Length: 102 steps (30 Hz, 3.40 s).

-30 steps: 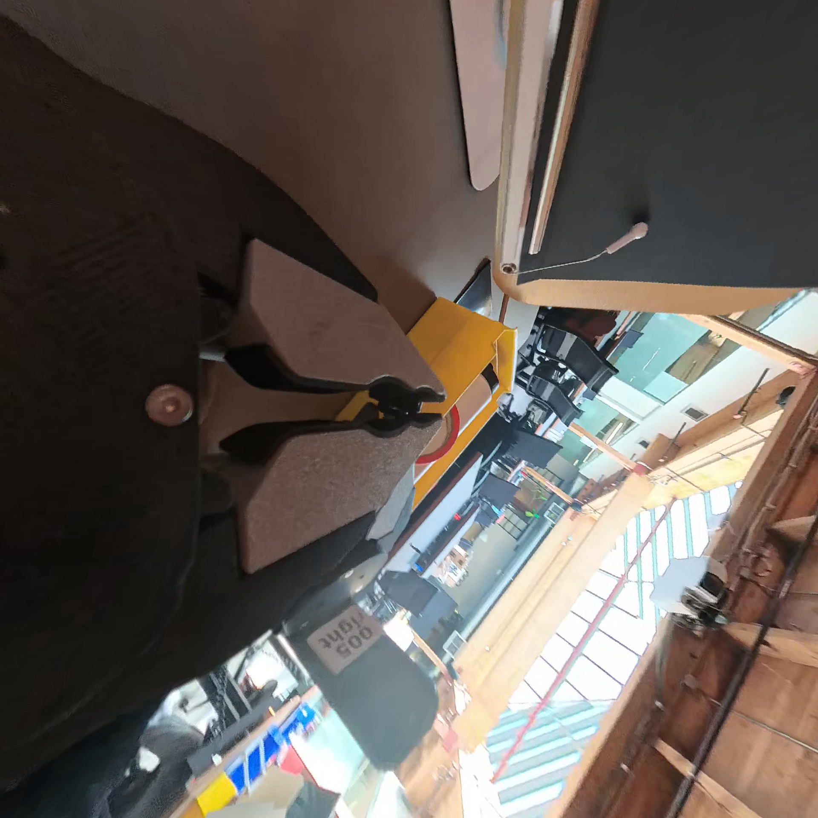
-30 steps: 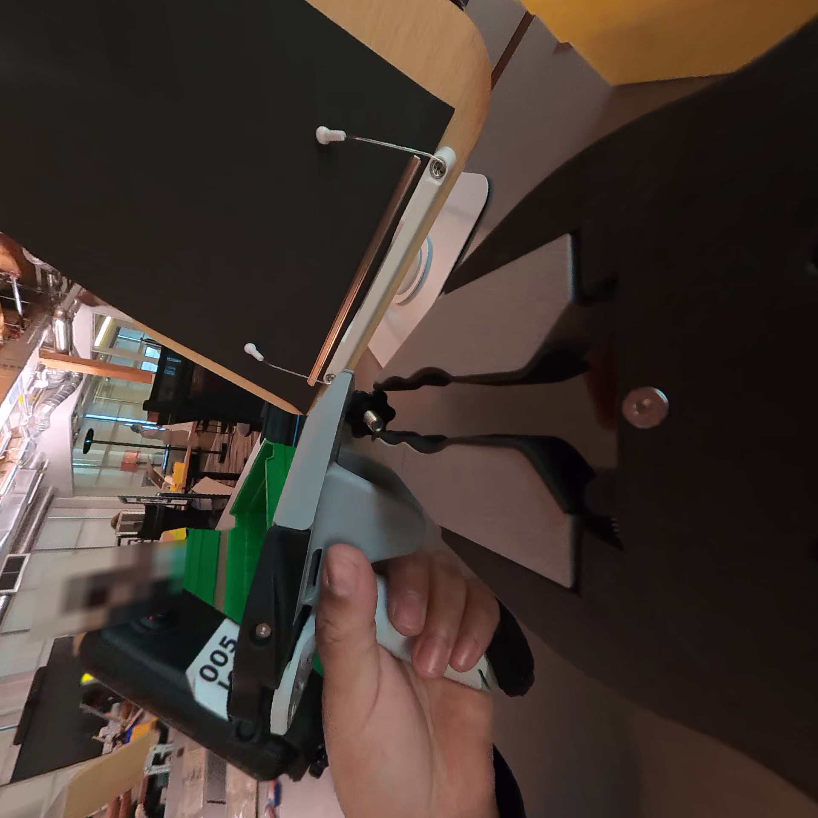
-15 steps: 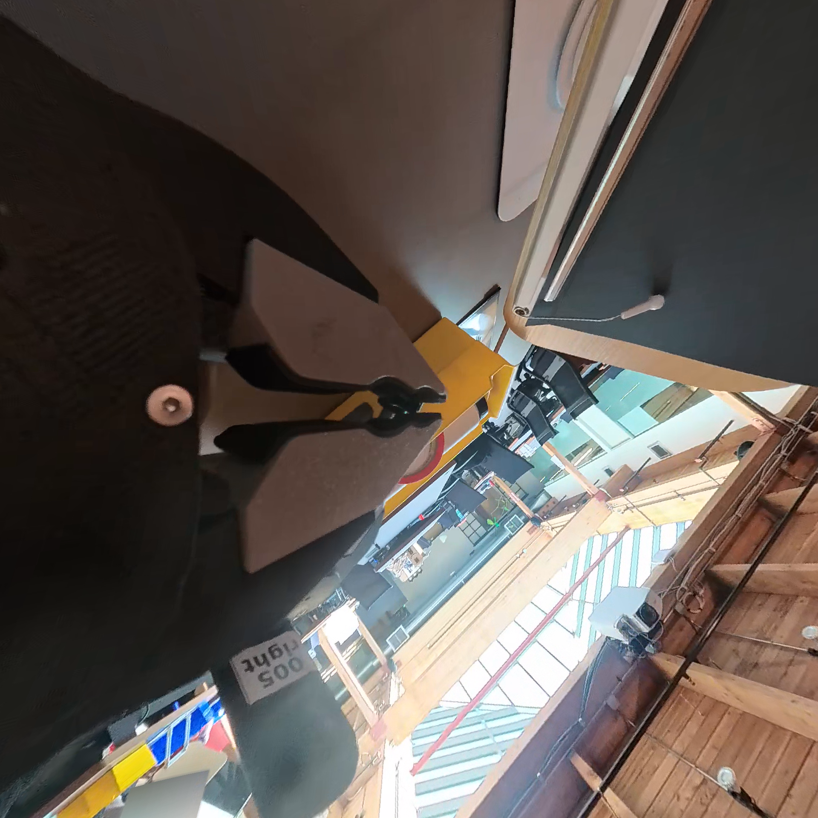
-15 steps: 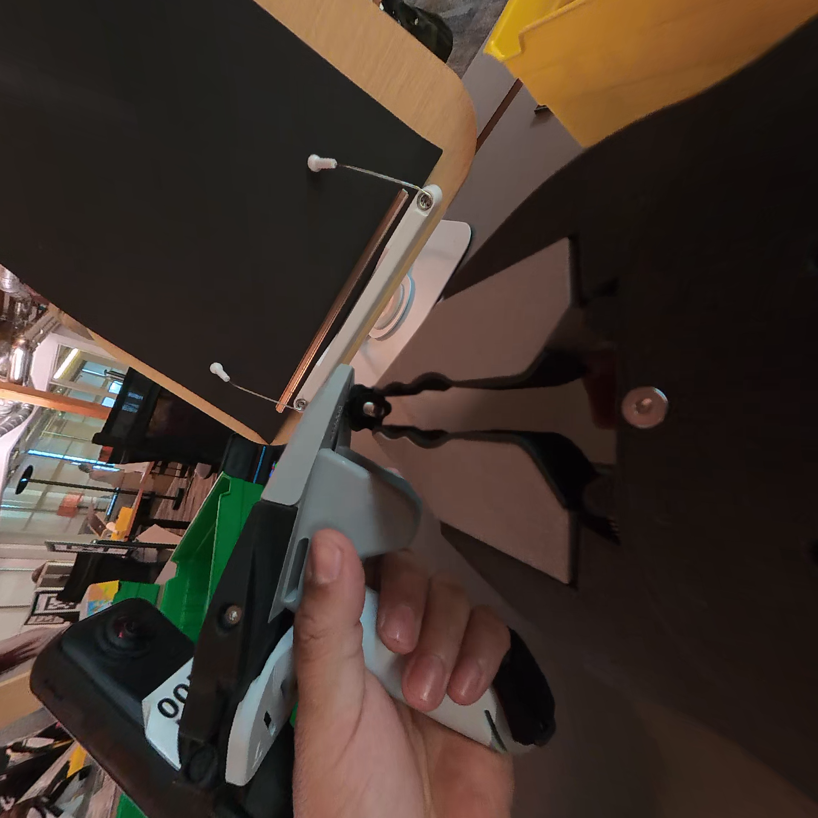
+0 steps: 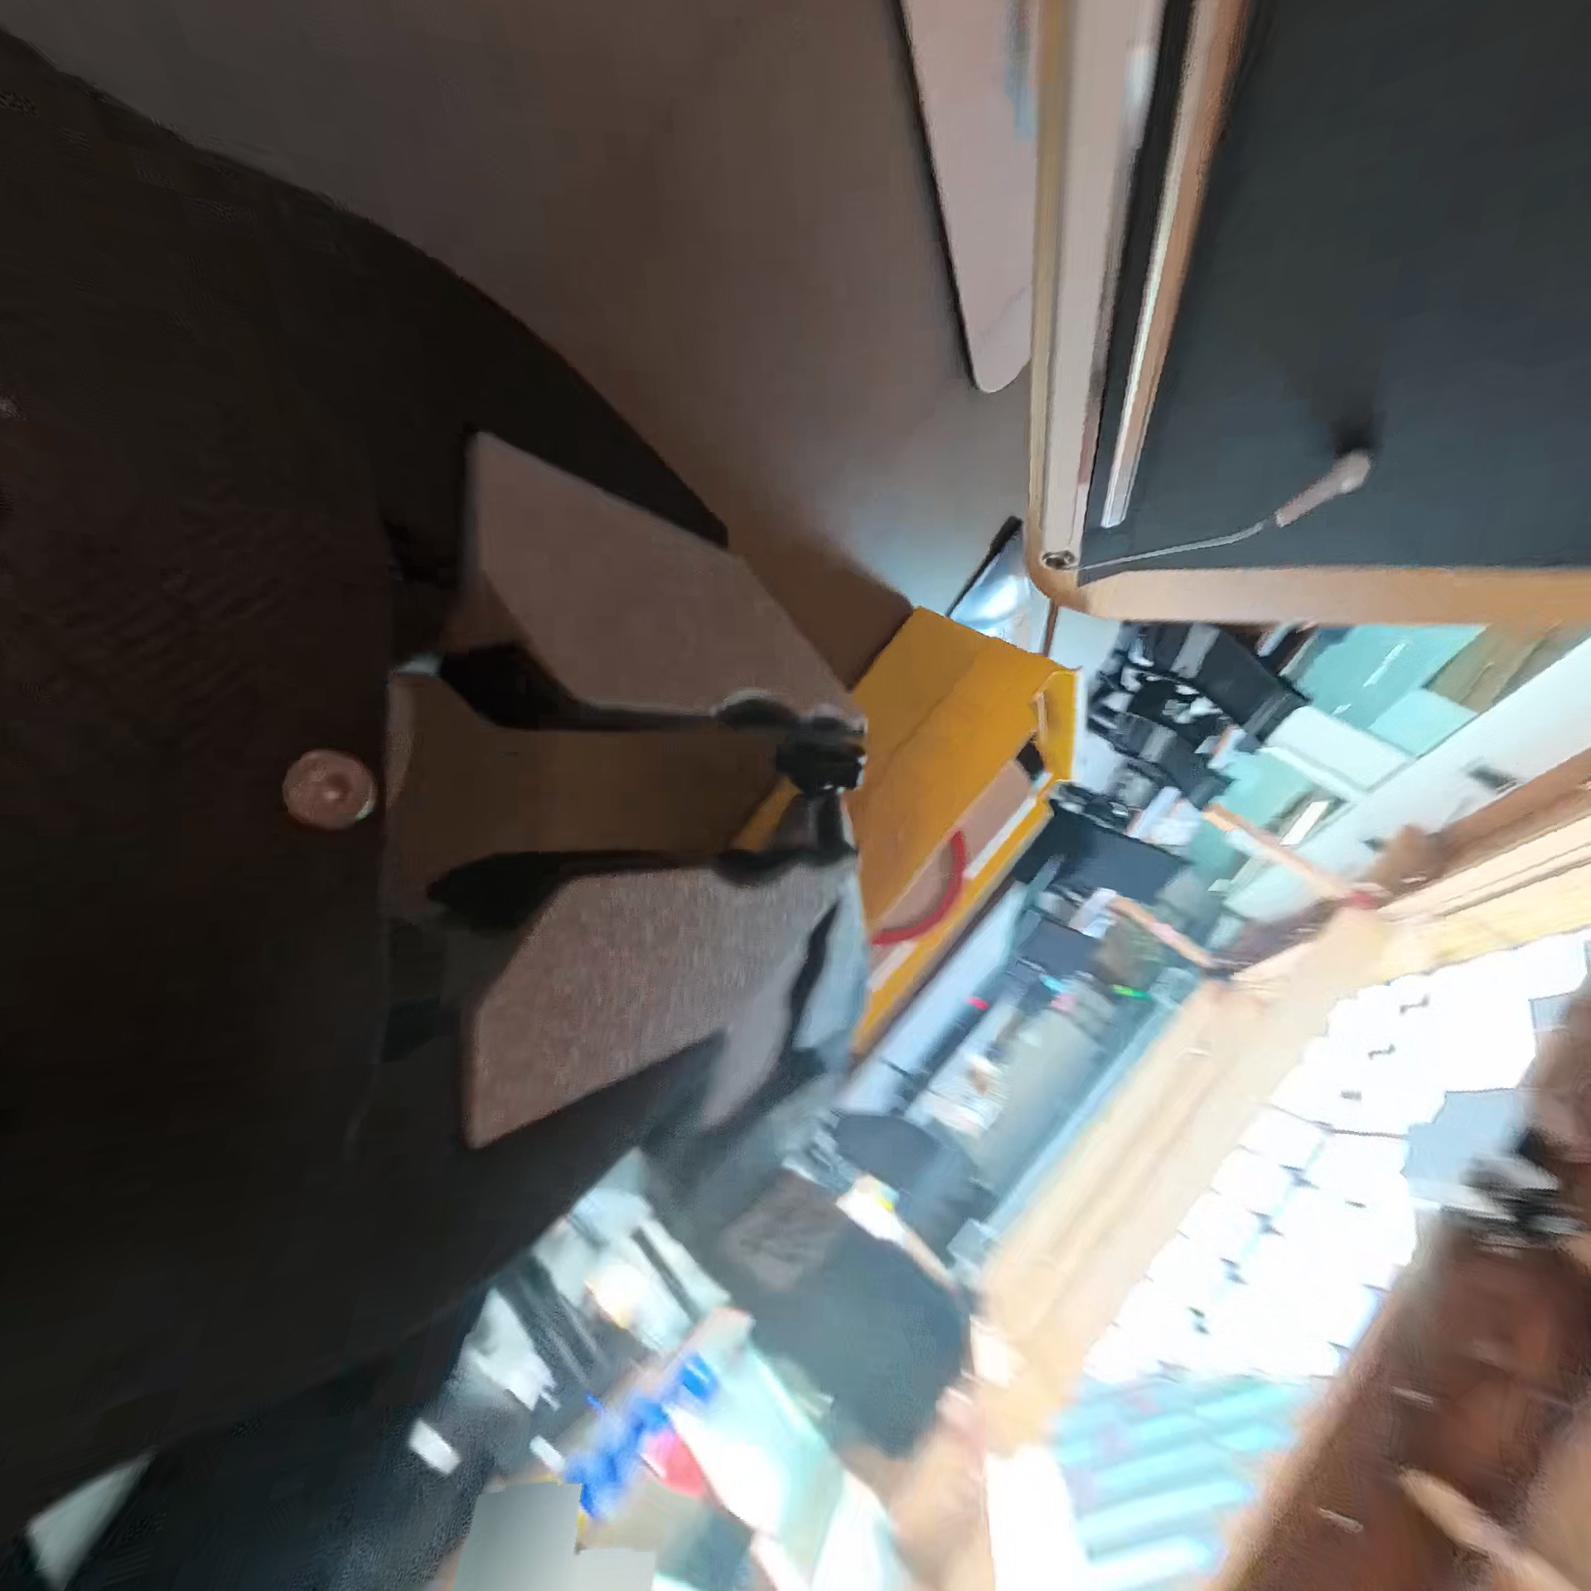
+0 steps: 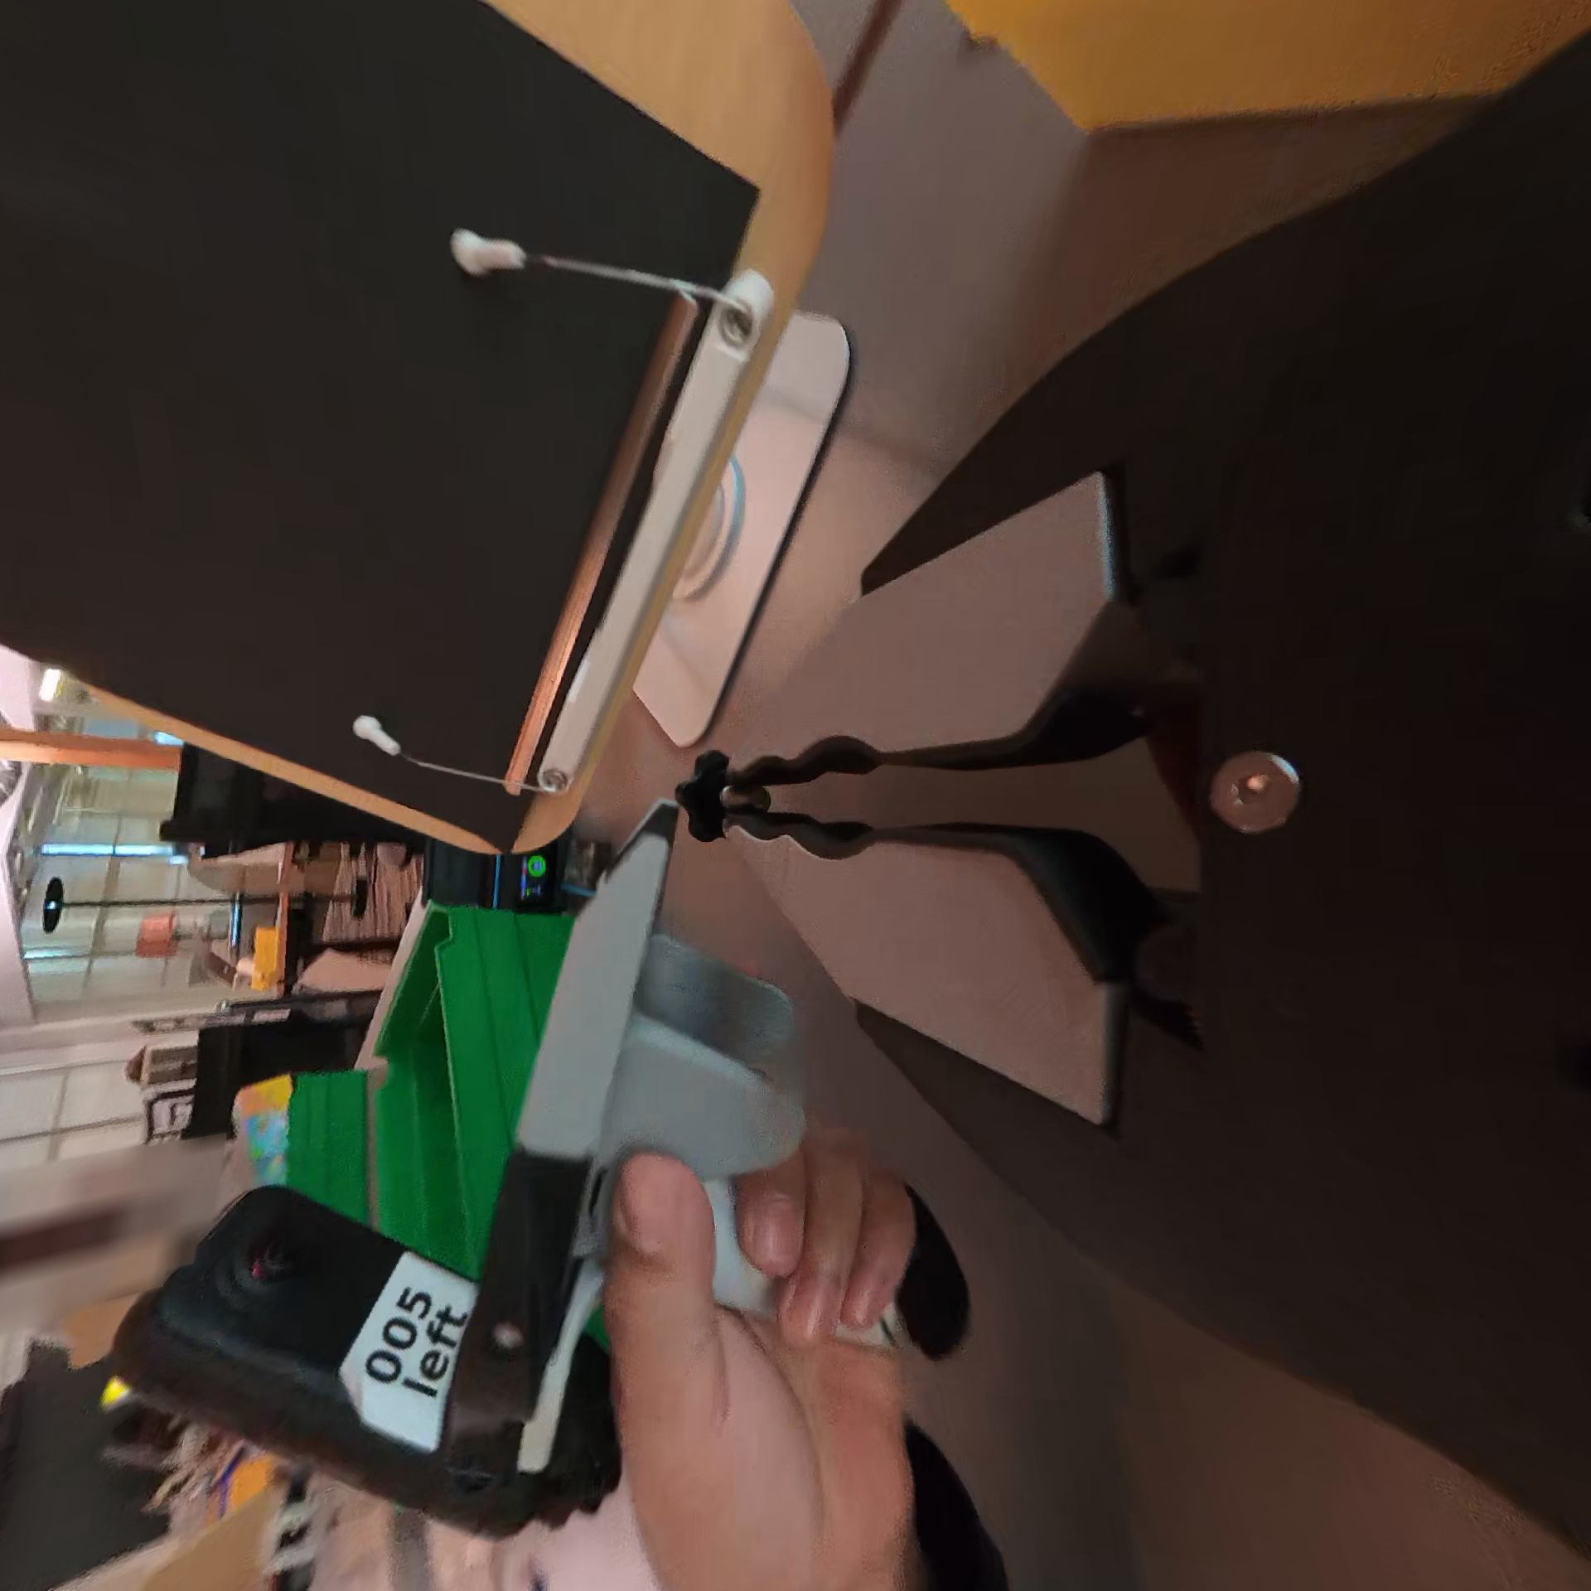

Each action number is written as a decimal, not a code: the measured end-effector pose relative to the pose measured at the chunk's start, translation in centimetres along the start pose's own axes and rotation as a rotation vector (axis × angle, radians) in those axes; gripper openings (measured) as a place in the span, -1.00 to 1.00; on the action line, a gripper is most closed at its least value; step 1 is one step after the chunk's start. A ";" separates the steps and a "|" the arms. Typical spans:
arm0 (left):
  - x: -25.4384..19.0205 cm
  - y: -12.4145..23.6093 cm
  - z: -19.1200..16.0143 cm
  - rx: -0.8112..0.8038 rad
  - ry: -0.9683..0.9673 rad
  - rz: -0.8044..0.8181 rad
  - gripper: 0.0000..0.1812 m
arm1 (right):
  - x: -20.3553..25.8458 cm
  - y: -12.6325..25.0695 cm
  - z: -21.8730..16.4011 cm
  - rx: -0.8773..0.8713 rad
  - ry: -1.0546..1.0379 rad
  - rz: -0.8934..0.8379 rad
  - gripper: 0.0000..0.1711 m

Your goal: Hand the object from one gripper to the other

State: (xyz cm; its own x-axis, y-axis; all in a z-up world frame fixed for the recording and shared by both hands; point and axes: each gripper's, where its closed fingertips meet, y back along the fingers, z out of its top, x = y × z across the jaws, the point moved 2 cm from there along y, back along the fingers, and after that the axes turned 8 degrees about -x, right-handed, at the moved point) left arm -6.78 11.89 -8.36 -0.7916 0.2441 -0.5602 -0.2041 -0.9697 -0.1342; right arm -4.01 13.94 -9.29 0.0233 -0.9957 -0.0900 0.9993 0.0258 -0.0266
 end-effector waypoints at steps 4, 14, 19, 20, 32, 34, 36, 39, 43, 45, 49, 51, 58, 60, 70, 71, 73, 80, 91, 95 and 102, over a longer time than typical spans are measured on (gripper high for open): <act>0.2 1.3 -1.6 0.160 -0.494 0.019 -0.58 | -0.2 0.0 -1.1 0.060 -0.276 0.140 -0.98; -0.5 2.6 -3.1 0.177 -1.000 0.006 -0.75 | 2.6 0.4 -1.1 0.102 -0.441 0.403 -0.98; -0.6 2.8 -3.1 0.175 -0.956 -0.008 -0.79 | 3.2 0.7 -0.8 0.088 -0.409 0.439 -0.98; -0.5 2.8 -3.2 0.184 -0.954 0.001 -0.72 | 3.4 0.8 -0.6 0.080 -0.415 0.459 -0.98; -2.6 3.5 -2.5 0.060 -1.568 0.012 -0.81 | 3.9 1.2 0.0 0.074 -0.444 0.521 -0.82; -3.6 3.9 -2.8 0.022 -1.707 -0.011 -0.81 | 4.0 1.5 0.3 0.061 -0.448 0.546 -0.69; -4.5 4.4 -2.8 -0.028 -1.789 -0.043 -0.81 | 4.6 2.0 0.7 0.050 -0.461 0.604 -0.65; -4.6 5.0 -3.1 -0.042 -1.886 -0.056 -0.81 | 5.8 2.5 0.9 0.058 -0.464 0.685 -0.60; -4.8 5.1 -3.7 -0.039 -1.945 -0.078 -0.81 | 7.5 2.5 0.6 0.075 -0.397 0.727 -0.76; -4.7 5.1 -3.6 -0.040 -1.931 -0.072 -0.81 | 7.4 2.3 0.5 0.073 -0.335 0.690 -0.77; -3.7 5.1 -3.6 0.015 -1.656 -0.073 -0.75 | 6.1 2.0 1.0 0.023 -0.190 0.577 -0.78; -2.9 5.4 -4.5 0.147 -1.267 -0.182 -0.72 | 4.6 1.9 1.3 -0.004 -0.033 0.452 -0.79; -2.1 5.2 -1.7 0.149 -0.331 -0.278 -0.60 | 5.4 1.7 0.4 0.000 0.694 0.206 -0.81; -2.0 5.2 -2.0 0.173 -0.203 -0.296 -0.57 | 6.3 1.6 0.2 0.003 0.759 0.212 -0.81; -3.3 5.1 -3.6 0.247 -0.202 -0.368 -0.77 | 7.4 1.4 -0.6 0.034 0.996 0.163 -0.81; -3.1 5.1 -3.7 0.255 -0.245 -0.357 -0.77 | 7.4 1.4 -0.7 0.038 0.974 0.170 -0.80; -2.7 5.1 -3.5 0.246 -0.393 -0.310 -0.78 | 6.8 1.4 -1.0 0.064 0.879 0.188 -0.76; -3.4 5.8 -1.6 0.037 -1.398 -0.094 -0.78 | 5.6 2.2 -0.3 0.101 0.134 0.423 -0.65; -3.3 4.7 -3.8 0.120 -1.780 0.016 -0.78 | 6.8 1.0 -0.3 0.141 -0.218 0.488 -0.73; -3.0 4.4 -3.3 0.092 -1.727 0.056 -0.73 | 6.2 0.9 -0.1 0.133 -0.166 0.441 -0.74; -1.4 4.9 -2.7 0.180 -0.830 -0.112 -0.65 | 4.2 1.8 1.1 0.030 0.397 0.221 -0.74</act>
State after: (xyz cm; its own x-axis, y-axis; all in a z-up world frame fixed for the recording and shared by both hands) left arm -5.15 6.78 -10.47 -0.9123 0.3331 0.2381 -0.3387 -0.9407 0.0182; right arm -2.13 9.68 -8.66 0.2293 -0.8552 -0.4648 0.9721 0.2255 0.0647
